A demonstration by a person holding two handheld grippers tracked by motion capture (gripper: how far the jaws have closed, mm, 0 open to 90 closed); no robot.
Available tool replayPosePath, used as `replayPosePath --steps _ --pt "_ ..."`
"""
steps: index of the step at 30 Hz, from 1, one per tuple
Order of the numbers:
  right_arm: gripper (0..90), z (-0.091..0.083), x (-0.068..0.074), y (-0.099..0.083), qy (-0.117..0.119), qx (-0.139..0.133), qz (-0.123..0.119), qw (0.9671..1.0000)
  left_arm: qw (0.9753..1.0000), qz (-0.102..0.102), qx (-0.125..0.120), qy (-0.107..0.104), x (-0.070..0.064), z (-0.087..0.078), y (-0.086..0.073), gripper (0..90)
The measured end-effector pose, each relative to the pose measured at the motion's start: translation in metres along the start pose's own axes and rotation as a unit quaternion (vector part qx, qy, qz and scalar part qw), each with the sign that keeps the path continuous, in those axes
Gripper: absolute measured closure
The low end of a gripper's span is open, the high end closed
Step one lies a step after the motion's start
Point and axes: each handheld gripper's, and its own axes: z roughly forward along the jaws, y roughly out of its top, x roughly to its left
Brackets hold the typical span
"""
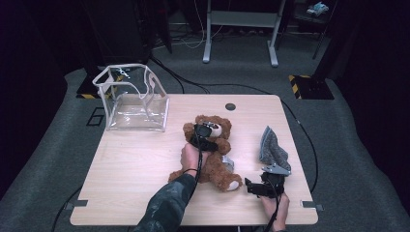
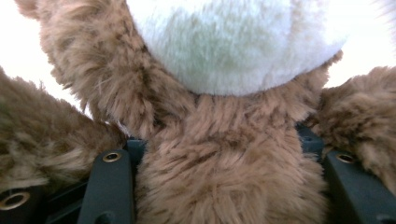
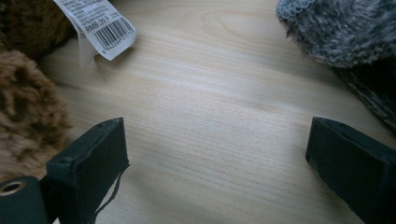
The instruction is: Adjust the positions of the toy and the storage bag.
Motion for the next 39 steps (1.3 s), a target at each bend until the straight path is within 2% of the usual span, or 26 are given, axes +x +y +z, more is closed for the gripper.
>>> replayPosePath --steps 4,5,7,8,9,11,13,17,23,24,30,31,32,35,39 --pt "4.8 0.0 0.0 0.0 0.001 -0.001 0.0 1.0 0.9999 0.001 -0.012 -0.01 0.002 -0.006 -0.002 45.6" --pt "4.8 0.0 0.0 0.0 0.004 -0.002 -0.002 1.0 0.9996 0.002 -0.024 -0.016 0.003 -0.012 -0.003 46.3" --pt "4.8 0.0 0.0 0.0 0.003 -0.001 -0.002 1.0 0.9993 0.003 -0.031 -0.021 0.004 -0.015 -0.003 46.6" --pt "4.8 0.0 0.0 0.0 0.003 0.0 -0.003 1.0 0.999 0.006 -0.036 -0.025 0.004 -0.018 -0.003 46.9" --pt "5.1 0.0 0.001 0.0 0.001 0.001 -0.006 1.0 0.9982 0.016 -0.052 -0.027 0.004 -0.025 -0.004 47.2" --pt "5.4 0.001 0.001 0.0 0.0 0.0 -0.011 0.9999 0.9979 0.019 -0.055 -0.029 0.004 -0.029 -0.004 47.3" --pt "5.3 0.001 0.001 0.0 -0.002 0.001 -0.01 1.0 0.9964 0.032 -0.072 -0.032 0.004 -0.038 -0.006 47.7" --pt "5.3 0.001 0.001 0.0 -0.004 0.001 -0.01 0.9999 0.9945 0.041 -0.09 -0.034 0.005 -0.05 -0.008 48.5" --pt "5.3 0.001 0.002 0.0 -0.008 0.003 -0.015 0.9999 0.9877 0.046 -0.142 -0.047 0.012 -0.077 -0.016 50.8" --pt "5.3 0.001 0.002 0.0 -0.008 0.003 -0.015 0.9999 0.9877 0.046 -0.142 -0.047 0.012 -0.077 -0.016 51.1" --pt "5.4 0.002 0.002 0.001 -0.008 0.004 -0.017 0.9998 0.9806 0.041 -0.184 -0.052 0.021 -0.094 -0.022 52.3" --pt "5.4 0.002 0.003 0.001 -0.01 0.006 -0.017 0.9998 0.9782 0.042 -0.196 -0.054 0.023 -0.1 -0.026 52.3" --pt "5.4 0.002 0.003 0.001 -0.01 0.006 -0.017 0.9998 0.9782 0.042 -0.196 -0.054 0.023 -0.1 -0.026 52.3" --pt "5.3 0.002 0.004 0.001 -0.015 0.009 -0.019 0.9997 0.975 0.042 -0.209 -0.062 0.029 -0.109 -0.03 52.3" --pt "5.1 0.002 0.005 0.001 -0.017 0.012 -0.018 0.9996 0.9728 0.045 -0.219 -0.062 0.042 -0.124 -0.035 52.2"
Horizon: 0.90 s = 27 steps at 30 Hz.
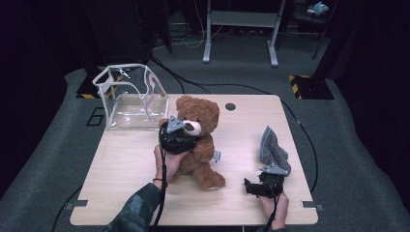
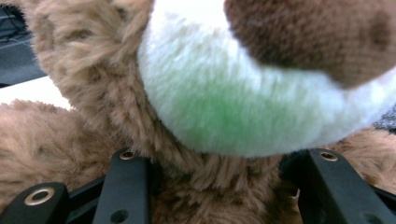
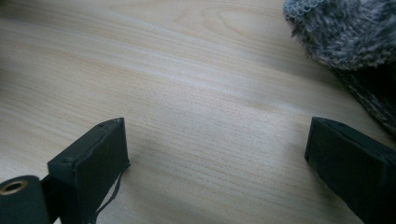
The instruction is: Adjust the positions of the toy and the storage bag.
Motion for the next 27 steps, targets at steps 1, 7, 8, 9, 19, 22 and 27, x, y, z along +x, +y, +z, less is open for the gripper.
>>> replayPosePath --steps 1,7,8,9,19,22,27 --pt "5.1 0.0 0.001 0.0 -0.001 0.0 0.0 1.0 1.0 0.0 0.0 0.0 0.0 0.0 0.0 52.2" --pt "5.0 0.001 0.002 0.001 -0.008 0.002 -0.008 0.9999 0.9999 0.01 0.001 0.01 0.013 -0.02 -0.001 52.1" --pt "5.0 0.001 0.002 0.0 -0.008 0.002 -0.008 0.9999 0.9999 0.011 0.002 0.011 0.015 -0.024 -0.002 52.1" --pt "5.0 0.001 0.002 0.0 -0.008 0.002 -0.008 0.9999 0.9999 0.01 0.0 0.012 0.017 -0.028 -0.003 52.1" --pt "4.9 0.001 0.002 0.0 -0.009 0.002 -0.01 0.9999 0.9995 0.004 0.011 0.029 0.044 -0.071 -0.004 52.0" --pt "4.8 0.001 0.002 0.0 -0.01 0.002 -0.01 0.9999 0.9989 -0.001 0.023 0.041 0.055 -0.088 -0.006 51.9" --pt "4.7 0.001 0.002 0.0 -0.01 0.002 -0.01 0.9999 0.9975 -0.014 0.035 0.06 0.065 -0.102 -0.01 51.8"
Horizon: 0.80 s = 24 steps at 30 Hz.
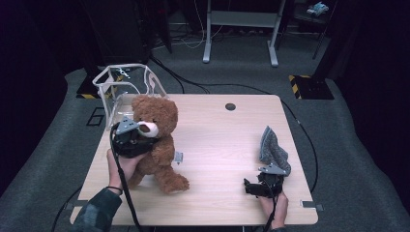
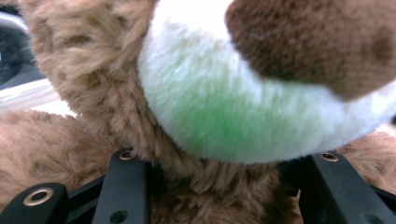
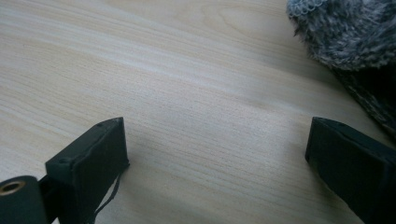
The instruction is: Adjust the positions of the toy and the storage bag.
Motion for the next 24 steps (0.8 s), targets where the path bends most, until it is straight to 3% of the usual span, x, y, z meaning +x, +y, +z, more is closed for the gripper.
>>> replayPosePath --steps 6,12,14,16,18,19,21,23,24 --pt "4.9 0.0 0.0 0.0 0.0 0.0 0.0 1.0 0.9995 -0.022 0.019 0.009 0.014 -0.017 -0.007 51.9" --pt "4.9 0.0 0.0 0.0 -0.001 0.0 0.002 1.0 0.9976 -0.034 0.058 0.018 0.026 -0.03 -0.015 51.7" --pt "4.9 0.0 0.0 0.0 0.0 0.001 0.001 1.0 0.9945 -0.05 0.09 0.016 0.036 -0.029 -0.024 51.6" --pt "4.9 0.0 0.0 0.0 0.0 0.001 0.001 1.0 0.9935 -0.051 0.1 0.019 0.04 -0.027 -0.029 51.2" --pt "5.0 0.0 -0.001 0.0 0.0 0.001 0.001 1.0 0.991 -0.054 0.119 0.029 0.049 -0.02 -0.038 51.1" --pt "5.0 0.0 -0.001 0.0 -0.001 0.001 0.001 1.0 0.9874 -0.06 0.143 0.032 0.059 -0.01 -0.047 50.7" --pt "4.9 0.0 -0.001 0.0 -0.001 0.001 0.001 1.0 0.9861 -0.063 0.15 0.035 0.063 -0.005 -0.053 50.6" --pt "4.7 0.0 0.0 0.0 -0.003 0.0 0.001 1.0 0.9835 -0.095 0.151 0.031 0.07 0.002 -0.057 50.1" --pt "4.7 0.0 0.0 0.0 -0.003 0.0 0.001 1.0 0.9828 -0.087 0.16 0.029 0.075 0.005 -0.057 49.6"
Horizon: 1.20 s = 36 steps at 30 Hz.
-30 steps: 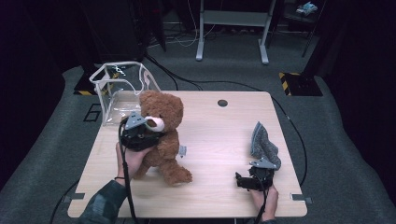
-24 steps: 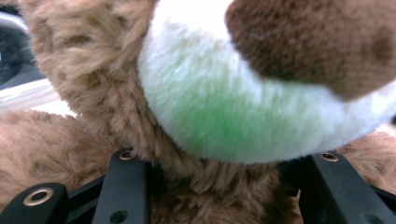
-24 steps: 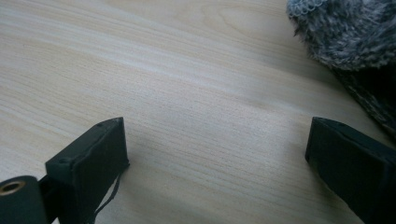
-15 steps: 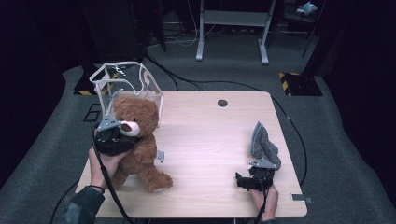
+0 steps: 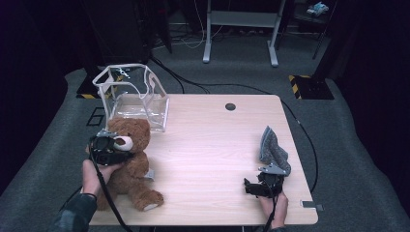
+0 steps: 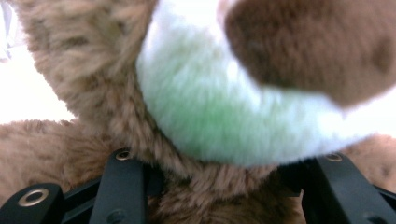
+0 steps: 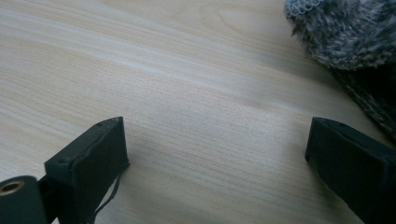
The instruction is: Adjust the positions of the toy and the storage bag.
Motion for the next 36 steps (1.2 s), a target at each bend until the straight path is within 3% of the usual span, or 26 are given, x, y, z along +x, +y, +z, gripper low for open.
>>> replayPosePath --steps 5,12,15,19,24,27,32,36 --pt "4.4 0.0 0.0 0.0 0.001 0.0 -0.007 1.0 0.9988 -0.031 0.036 0.011 0.012 0.026 0.009 44.4" --pt "4.4 0.0 0.001 0.0 0.001 0.001 -0.004 1.0 0.9959 -0.042 0.079 0.014 0.022 0.053 0.009 39.5" --pt "4.3 0.0 0.0 0.0 0.001 0.001 -0.005 1.0 0.9958 -0.047 0.078 0.01 0.025 0.054 0.008 39.5" --pt "4.4 0.0 0.001 0.0 0.001 0.001 -0.005 1.0 0.9947 -0.036 0.096 0.004 0.023 0.05 0.005 39.7" --pt "3.9 0.0 0.001 0.0 0.002 0.002 -0.006 1.0 0.9949 -0.038 0.094 0.008 0.022 0.048 0.003 35.9" --pt "3.5 0.0 0.0 0.0 0.003 0.002 -0.009 1.0 0.9966 -0.035 0.075 0.011 0.018 0.043 0.006 28.6" --pt "3.5 0.0 0.0 0.0 0.003 0.002 -0.009 0.9999 0.9974 -0.033 0.064 0.009 0.015 0.034 0.009 22.7" --pt "3.4 0.0 0.0 0.0 0.004 0.003 -0.01 0.9999 0.9985 -0.037 0.038 0.016 0.013 0.019 0.021 17.4"
